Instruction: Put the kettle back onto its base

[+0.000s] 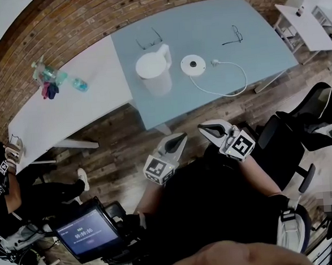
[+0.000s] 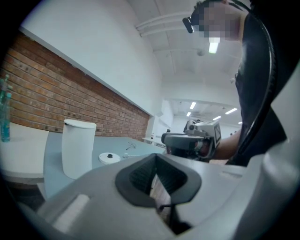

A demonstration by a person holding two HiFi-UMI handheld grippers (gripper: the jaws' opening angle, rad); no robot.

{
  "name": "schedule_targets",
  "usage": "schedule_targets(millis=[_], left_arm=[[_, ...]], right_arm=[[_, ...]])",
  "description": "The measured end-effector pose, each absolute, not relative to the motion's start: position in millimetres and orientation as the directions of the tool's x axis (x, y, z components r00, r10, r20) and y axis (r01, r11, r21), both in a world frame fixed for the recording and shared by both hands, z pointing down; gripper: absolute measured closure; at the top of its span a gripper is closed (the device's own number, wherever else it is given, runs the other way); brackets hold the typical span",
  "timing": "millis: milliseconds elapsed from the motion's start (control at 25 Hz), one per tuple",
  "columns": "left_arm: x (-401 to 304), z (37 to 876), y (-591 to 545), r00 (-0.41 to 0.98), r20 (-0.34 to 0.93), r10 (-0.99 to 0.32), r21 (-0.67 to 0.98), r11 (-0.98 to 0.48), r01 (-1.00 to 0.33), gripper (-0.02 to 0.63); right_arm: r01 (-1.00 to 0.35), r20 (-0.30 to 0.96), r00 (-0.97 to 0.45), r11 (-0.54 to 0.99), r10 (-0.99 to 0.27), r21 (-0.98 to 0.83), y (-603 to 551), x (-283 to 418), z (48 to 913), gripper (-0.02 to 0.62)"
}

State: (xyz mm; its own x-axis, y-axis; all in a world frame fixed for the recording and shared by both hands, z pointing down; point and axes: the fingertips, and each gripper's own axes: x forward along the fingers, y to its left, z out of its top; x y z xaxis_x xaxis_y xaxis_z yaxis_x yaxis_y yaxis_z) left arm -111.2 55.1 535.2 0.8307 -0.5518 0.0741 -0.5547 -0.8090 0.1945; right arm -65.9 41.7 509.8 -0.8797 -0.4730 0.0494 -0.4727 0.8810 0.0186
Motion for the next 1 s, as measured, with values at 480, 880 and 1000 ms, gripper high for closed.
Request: schedule_targets(millis=[480, 880, 1000], left_arm=[[-114, 539, 52, 0.811, 0.092, -0.578, 0.205, -0.786, -0.584, 0.604], [-124, 535, -10, 0.769, 0.11, -0.63, 0.21, -0.741, -0.637, 0.604], [-119, 533, -31, 0.76, 0.115, -0.639, 0.212, -0.732, -0.647, 0.604]], right_arm=[[-0.446, 0.043, -0.894, 0.895, -0.445, -0.01, 33, -67, 509, 0.592], [-0.388, 0.044, -0.921, 0.922, -0.388, -0.005, -29, -77, 519, 0.592], [-0.365, 0.041, -0.93, 0.931, -0.364, -0.004, -51, -75, 518, 0.592]])
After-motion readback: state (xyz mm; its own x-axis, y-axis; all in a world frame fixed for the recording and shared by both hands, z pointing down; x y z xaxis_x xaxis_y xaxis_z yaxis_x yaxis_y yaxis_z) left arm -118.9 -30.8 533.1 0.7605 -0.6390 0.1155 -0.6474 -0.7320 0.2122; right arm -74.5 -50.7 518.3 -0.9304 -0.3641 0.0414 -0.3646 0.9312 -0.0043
